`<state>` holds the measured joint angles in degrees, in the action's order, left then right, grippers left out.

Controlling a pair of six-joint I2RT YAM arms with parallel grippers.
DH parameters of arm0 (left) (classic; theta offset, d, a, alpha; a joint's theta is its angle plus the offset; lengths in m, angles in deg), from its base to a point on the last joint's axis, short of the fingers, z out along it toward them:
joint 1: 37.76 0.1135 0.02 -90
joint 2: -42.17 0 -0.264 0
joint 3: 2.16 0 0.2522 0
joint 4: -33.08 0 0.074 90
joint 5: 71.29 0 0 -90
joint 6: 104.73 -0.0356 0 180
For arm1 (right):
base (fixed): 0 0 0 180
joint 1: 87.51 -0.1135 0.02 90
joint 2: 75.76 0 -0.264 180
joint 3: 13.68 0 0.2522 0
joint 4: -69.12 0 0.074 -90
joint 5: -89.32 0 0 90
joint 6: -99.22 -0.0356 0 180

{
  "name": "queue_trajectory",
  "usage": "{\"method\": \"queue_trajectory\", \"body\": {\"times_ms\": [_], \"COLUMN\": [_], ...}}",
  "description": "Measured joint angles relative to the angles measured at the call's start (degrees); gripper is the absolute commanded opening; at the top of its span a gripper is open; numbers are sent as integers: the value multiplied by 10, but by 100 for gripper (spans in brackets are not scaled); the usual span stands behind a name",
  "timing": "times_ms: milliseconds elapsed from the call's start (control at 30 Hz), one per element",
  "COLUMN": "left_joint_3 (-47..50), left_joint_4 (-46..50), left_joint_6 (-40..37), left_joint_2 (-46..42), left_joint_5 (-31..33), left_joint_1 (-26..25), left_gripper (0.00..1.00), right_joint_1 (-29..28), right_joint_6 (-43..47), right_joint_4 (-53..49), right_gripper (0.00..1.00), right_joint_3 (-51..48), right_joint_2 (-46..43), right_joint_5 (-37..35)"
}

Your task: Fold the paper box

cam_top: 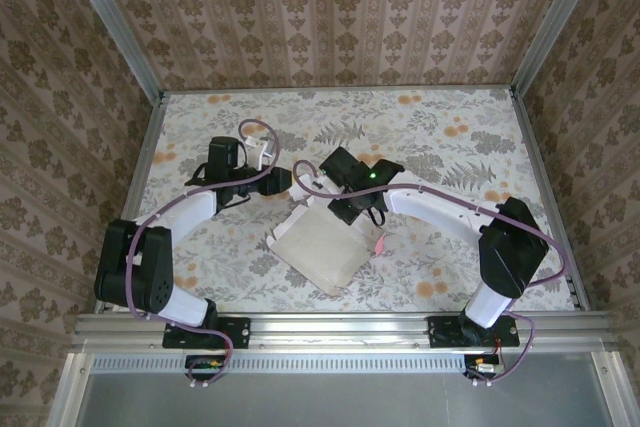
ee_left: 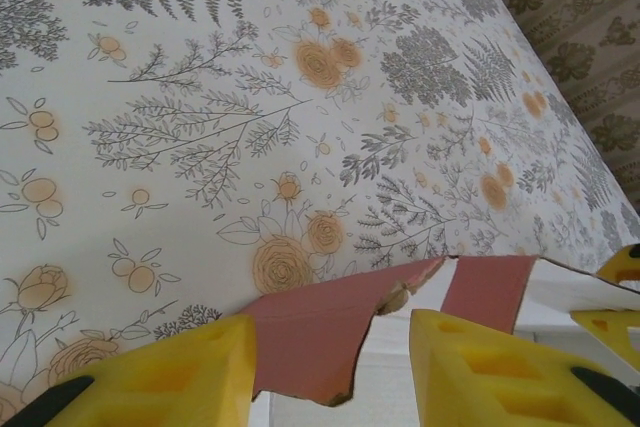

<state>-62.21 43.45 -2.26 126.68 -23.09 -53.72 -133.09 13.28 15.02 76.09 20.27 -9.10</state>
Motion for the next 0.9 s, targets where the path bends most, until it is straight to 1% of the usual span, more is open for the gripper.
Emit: {"method": "queue_trajectory", "body": {"times_ms": [200, 300, 767, 900], "left_joint_3": [0, 0, -26, -41], "left_joint_4": [2, 4, 19, 29], "left_joint_6": [-6, -7, -26, -34], "left_joint_2": [1, 3, 20, 30], "left_joint_5": [-5, -7, -7, -7], "left_joint_1": [0, -1, -6, -13], "left_gripper": [40, 34, 29, 24], "right_joint_1": [2, 3, 11, 12], "right_joint_6": [0, 0, 0, 0], "right_joint_4": [0, 0, 0, 0], "right_gripper": [12, 13, 15, 15], "right_joint_3": [0, 0, 0, 0], "right_joint_2": [0, 0, 1, 1], "right_joint_5": [0, 0, 0, 0]}}
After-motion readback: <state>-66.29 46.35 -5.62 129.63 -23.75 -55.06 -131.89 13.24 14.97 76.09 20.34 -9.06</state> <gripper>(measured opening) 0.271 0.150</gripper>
